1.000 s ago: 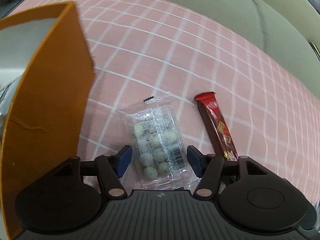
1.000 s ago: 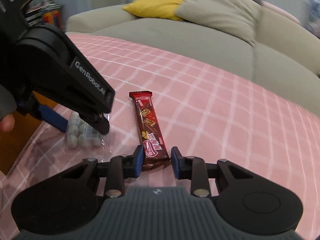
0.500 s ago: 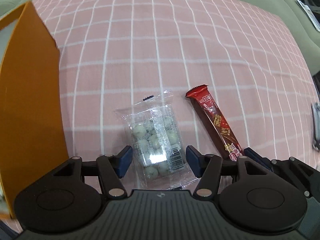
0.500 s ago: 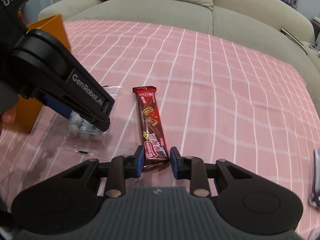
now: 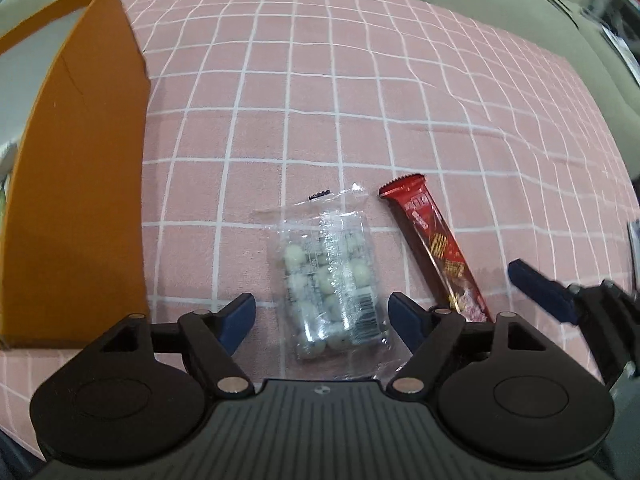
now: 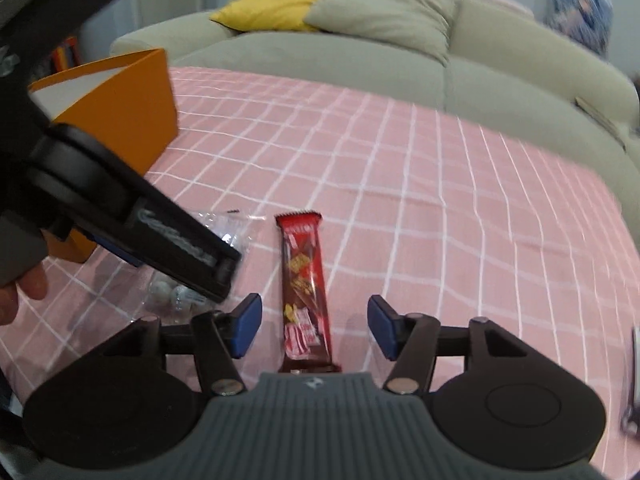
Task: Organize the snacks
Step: 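Close the left tool on the clear ball packet while the right tool closes on the chocolate bar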
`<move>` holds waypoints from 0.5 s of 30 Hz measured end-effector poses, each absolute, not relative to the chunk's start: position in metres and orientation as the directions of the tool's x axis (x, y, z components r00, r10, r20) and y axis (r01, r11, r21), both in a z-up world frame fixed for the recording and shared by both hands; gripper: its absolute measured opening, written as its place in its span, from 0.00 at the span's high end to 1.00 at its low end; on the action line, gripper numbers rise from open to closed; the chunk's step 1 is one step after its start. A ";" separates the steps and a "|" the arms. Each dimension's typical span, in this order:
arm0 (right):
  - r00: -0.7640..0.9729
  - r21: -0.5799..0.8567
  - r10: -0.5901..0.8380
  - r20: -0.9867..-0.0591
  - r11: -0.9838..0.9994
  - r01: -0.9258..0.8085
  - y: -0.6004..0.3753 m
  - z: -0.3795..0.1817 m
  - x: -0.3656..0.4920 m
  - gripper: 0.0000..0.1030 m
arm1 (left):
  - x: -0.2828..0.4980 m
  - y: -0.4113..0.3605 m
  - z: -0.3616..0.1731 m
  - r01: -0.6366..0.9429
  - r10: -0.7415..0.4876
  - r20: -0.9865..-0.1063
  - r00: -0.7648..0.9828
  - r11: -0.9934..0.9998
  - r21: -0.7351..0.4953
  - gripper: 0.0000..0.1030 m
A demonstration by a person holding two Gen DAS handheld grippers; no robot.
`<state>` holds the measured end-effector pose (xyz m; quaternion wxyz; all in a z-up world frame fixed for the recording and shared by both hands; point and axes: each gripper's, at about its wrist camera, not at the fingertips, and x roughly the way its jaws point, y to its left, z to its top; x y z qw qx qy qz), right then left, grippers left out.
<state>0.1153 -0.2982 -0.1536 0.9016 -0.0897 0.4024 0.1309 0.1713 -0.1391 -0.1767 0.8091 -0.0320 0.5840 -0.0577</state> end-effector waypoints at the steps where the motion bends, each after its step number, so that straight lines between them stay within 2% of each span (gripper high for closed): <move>1: 0.647 -0.068 0.171 -0.743 0.942 -0.328 -0.296 -0.155 0.115 0.45 | 0.170 -0.139 -0.181 0.032 -0.124 -0.941 0.315 0.992 -0.120 0.12; 6: 0.653 -0.064 0.200 -0.730 0.932 -0.357 -0.292 -0.162 0.123 0.49 | 0.166 -0.142 -0.187 -0.013 -0.080 -0.935 0.345 0.996 -0.090 0.09; 11: 0.633 -0.032 0.208 -0.746 0.938 -0.346 -0.295 -0.170 0.132 0.54 | 0.183 -0.150 -0.191 -0.065 -0.023 -0.946 0.324 0.997 -0.047 0.00; 15: 0.614 -0.024 0.205 -0.762 0.939 -0.343 -0.297 -0.172 0.133 0.64 | 0.190 -0.148 -0.191 -0.121 -0.003 -0.959 0.285 0.992 -0.039 0.00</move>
